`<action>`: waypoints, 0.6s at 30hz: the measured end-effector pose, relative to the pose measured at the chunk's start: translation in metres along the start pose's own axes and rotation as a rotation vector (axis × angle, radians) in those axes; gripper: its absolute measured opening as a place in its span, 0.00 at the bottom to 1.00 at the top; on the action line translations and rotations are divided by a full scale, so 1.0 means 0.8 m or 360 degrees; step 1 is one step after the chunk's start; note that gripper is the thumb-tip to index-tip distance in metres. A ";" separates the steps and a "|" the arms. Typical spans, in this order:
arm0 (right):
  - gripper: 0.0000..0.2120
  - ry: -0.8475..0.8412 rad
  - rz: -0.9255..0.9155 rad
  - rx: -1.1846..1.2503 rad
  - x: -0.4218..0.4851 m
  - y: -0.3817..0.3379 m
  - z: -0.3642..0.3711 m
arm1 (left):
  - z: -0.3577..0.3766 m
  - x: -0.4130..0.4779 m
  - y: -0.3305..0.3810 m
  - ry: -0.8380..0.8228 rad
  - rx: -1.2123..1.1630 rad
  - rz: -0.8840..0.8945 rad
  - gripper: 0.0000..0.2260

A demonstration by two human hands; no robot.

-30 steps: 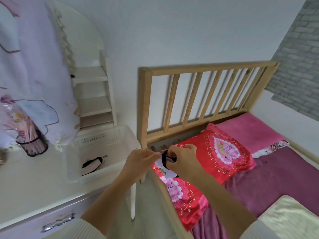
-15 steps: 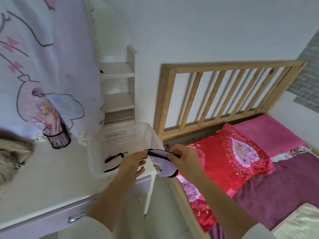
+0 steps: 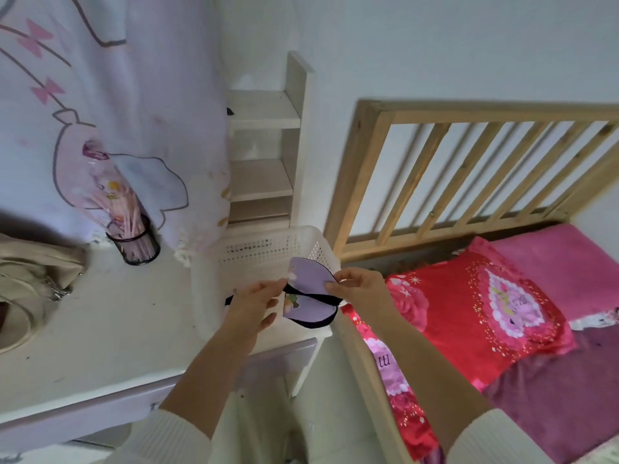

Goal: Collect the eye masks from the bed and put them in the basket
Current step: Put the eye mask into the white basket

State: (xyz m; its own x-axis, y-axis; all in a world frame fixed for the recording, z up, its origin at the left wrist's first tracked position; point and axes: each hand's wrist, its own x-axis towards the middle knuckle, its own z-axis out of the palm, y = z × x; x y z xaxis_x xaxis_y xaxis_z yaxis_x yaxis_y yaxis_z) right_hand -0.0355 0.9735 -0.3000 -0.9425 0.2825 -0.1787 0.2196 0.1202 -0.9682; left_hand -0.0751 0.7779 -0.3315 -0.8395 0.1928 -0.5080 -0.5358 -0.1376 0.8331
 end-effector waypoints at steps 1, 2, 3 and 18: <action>0.07 -0.0027 0.0021 -0.0002 0.014 -0.001 -0.001 | 0.000 0.008 0.003 0.0034 0.0046 0.0009 0.08; 0.05 -0.0046 0.0037 -0.0002 0.029 -0.002 -0.002 | 0.000 0.018 0.007 0.0048 0.0073 0.0004 0.08; 0.04 -0.0058 0.0055 -0.0009 0.044 -0.002 -0.002 | 0.000 0.027 0.009 0.0045 0.0078 -0.0007 0.08; 0.08 -0.0654 0.0185 -0.1108 0.217 0.057 0.066 | -0.034 0.130 -0.025 0.0703 0.1446 0.0368 0.11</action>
State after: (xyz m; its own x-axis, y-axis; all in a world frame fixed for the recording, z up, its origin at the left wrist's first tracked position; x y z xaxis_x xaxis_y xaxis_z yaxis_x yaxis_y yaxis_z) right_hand -0.2027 0.9776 -0.3846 -0.8915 -0.0255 -0.4524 0.3007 0.7137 -0.6326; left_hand -0.1540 0.7742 -0.4070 -0.9698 -0.1439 -0.1967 -0.2406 0.6944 0.6782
